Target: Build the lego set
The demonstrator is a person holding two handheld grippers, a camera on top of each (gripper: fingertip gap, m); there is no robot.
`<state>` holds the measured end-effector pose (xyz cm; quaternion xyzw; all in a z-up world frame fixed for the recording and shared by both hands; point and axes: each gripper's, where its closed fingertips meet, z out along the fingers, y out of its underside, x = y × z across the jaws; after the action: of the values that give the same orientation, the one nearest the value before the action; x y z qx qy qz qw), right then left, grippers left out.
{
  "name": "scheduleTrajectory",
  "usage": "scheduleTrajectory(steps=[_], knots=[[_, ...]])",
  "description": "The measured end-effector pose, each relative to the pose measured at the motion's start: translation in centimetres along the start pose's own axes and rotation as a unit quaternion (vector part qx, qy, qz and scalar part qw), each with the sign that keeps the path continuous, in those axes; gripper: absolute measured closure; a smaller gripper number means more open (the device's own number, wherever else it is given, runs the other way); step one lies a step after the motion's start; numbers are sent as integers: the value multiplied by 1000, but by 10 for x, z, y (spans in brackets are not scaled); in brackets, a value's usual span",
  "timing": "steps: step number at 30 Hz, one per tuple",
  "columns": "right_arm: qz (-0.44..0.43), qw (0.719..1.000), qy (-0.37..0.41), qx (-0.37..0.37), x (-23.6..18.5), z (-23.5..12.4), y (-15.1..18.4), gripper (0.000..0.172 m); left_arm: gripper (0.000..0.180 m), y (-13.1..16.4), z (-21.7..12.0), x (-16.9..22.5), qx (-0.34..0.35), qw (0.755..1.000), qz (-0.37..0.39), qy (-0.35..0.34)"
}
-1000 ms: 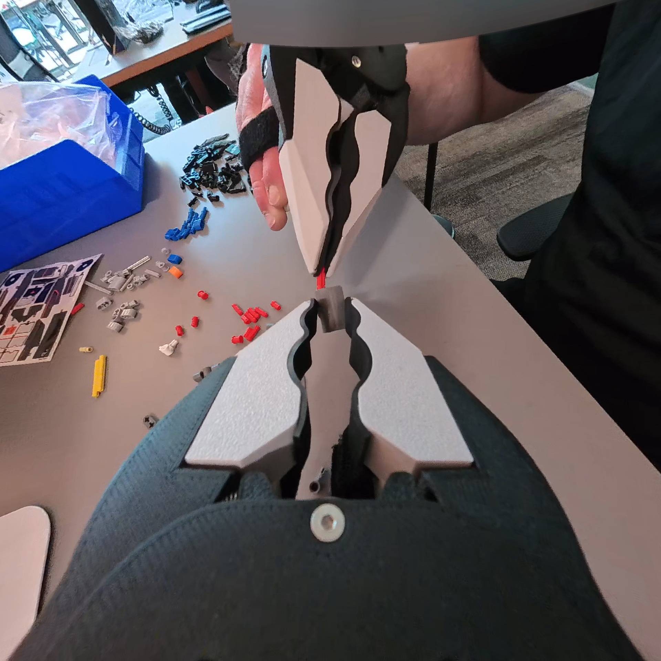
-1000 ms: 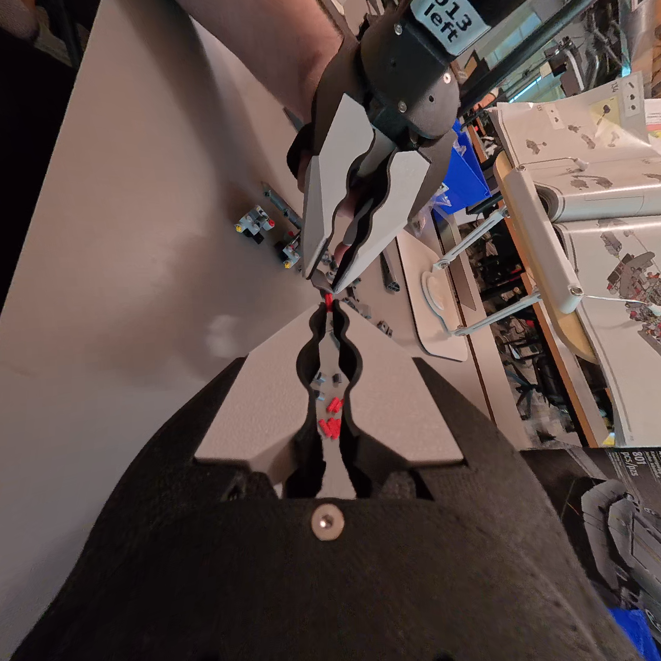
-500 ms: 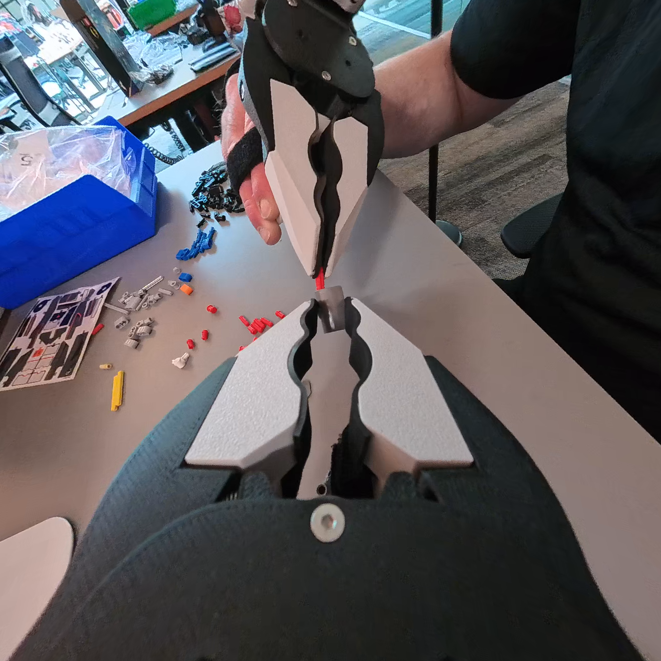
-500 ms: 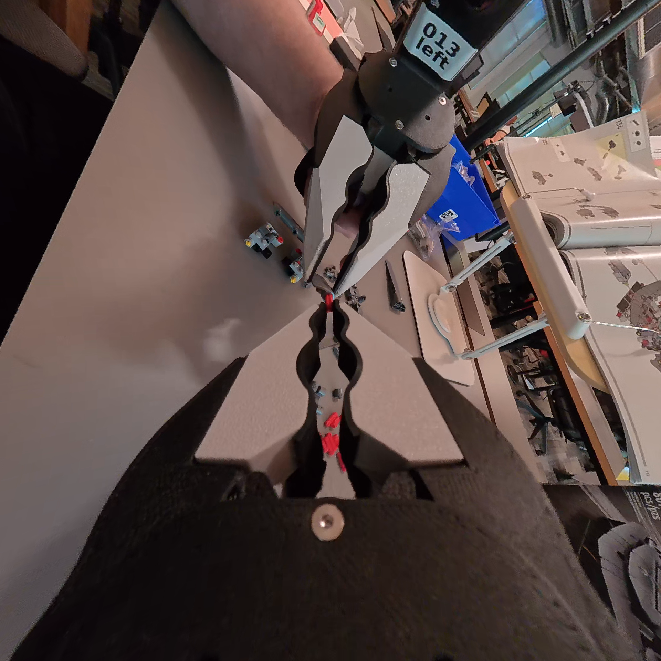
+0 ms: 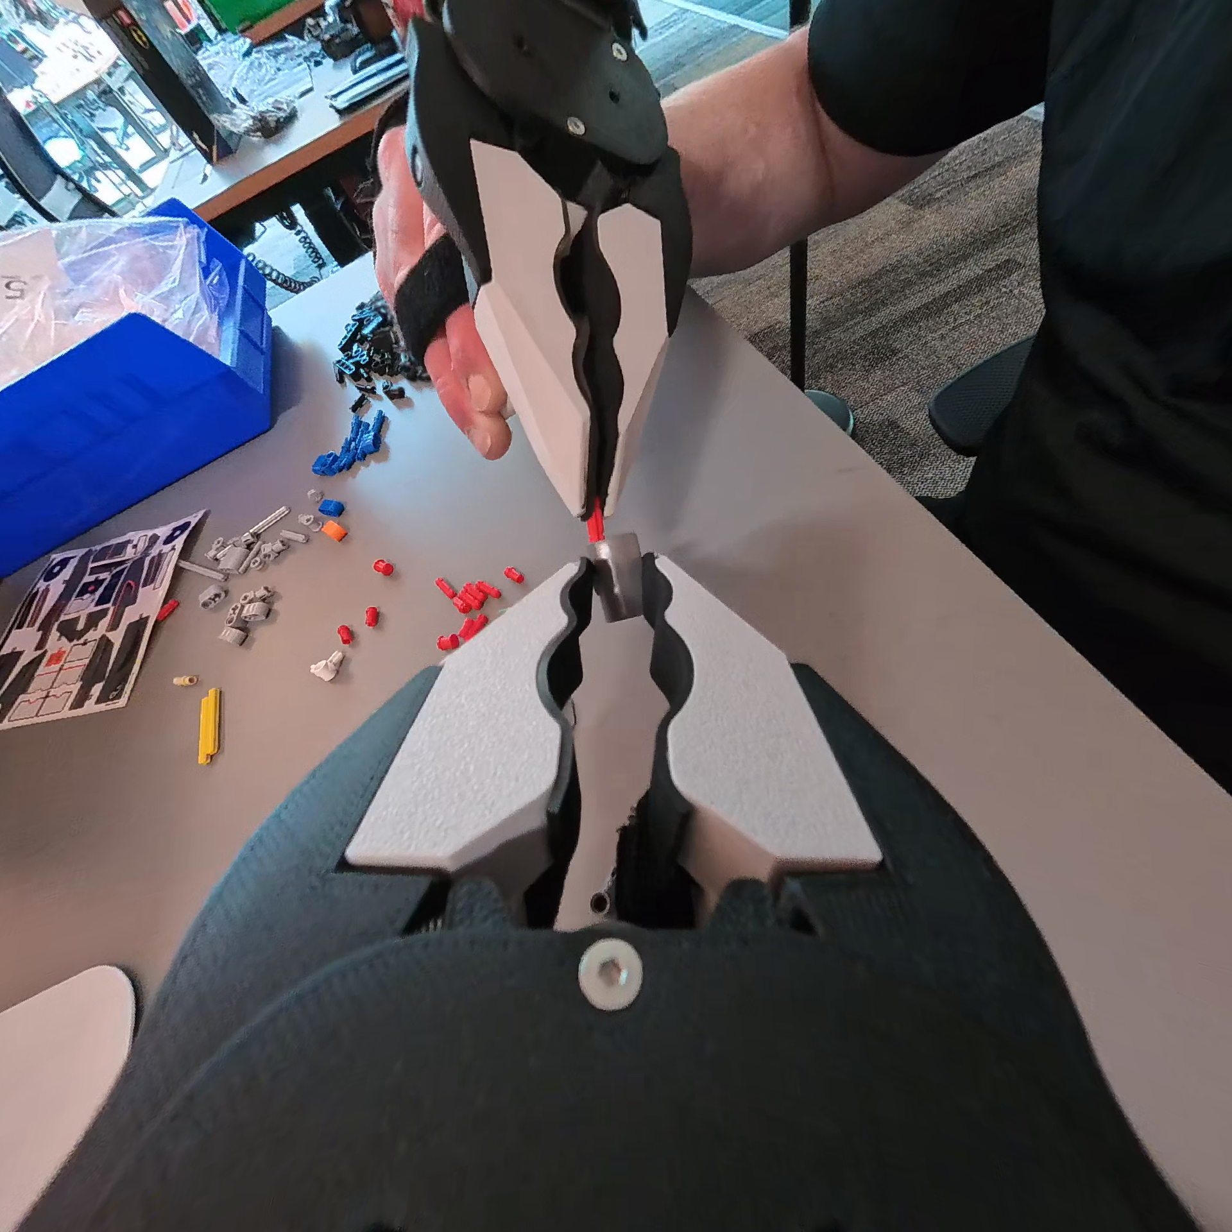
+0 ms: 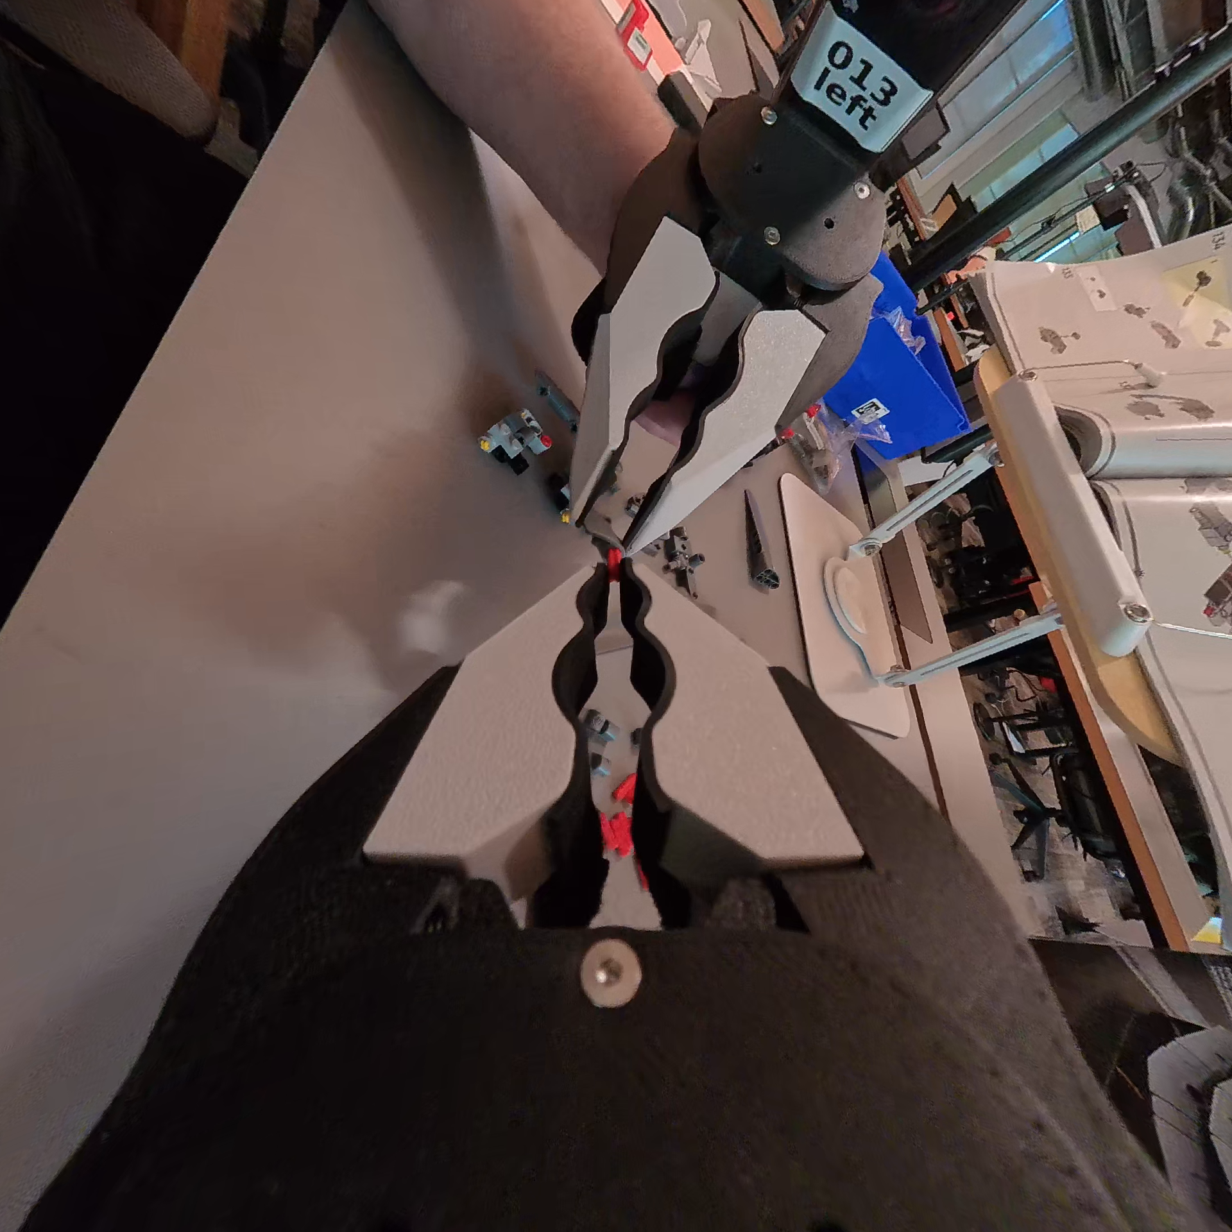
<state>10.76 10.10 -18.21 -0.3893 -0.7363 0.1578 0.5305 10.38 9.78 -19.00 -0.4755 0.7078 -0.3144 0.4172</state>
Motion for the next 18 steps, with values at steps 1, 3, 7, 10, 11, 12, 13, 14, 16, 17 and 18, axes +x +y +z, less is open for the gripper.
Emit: scheduleTrajectory(steps=[1,3,7,10,11,12,13,14,16,17,18], knots=[[1,1000,-2,-2,-1,1,1,171,168,1,1,0,-4,1000,2,0],[3,1000,-8,-4,-3,2,3,171,168,4,2,2,-12,1000,6,0],[9,1000,-19,-6,-5,3,5,172,168,7,5,3,-25,1000,12,0],[10,999,-29,-11,-9,4,8,171,168,11,7,4,-32,999,13,2],[11,999,-33,-13,-11,5,9,171,168,12,8,5,-34,999,12,5],[11,999,-37,-16,-12,5,11,171,168,14,10,6,-38,999,11,7],[12,999,-42,-19,-14,6,12,172,168,16,11,7,-42,999,11,8],[13,999,-46,-21,-16,6,13,172,168,18,12,8,-46,999,11,11],[16,998,-53,-25,-19,8,15,171,168,21,15,9,-54,998,10,14],[17,998,-57,-27,-20,8,16,171,168,22,16,10,-57,998,8,16],[18,998,-62,-29,-22,9,17,171,168,24,17,11,-60,998,9,19]])
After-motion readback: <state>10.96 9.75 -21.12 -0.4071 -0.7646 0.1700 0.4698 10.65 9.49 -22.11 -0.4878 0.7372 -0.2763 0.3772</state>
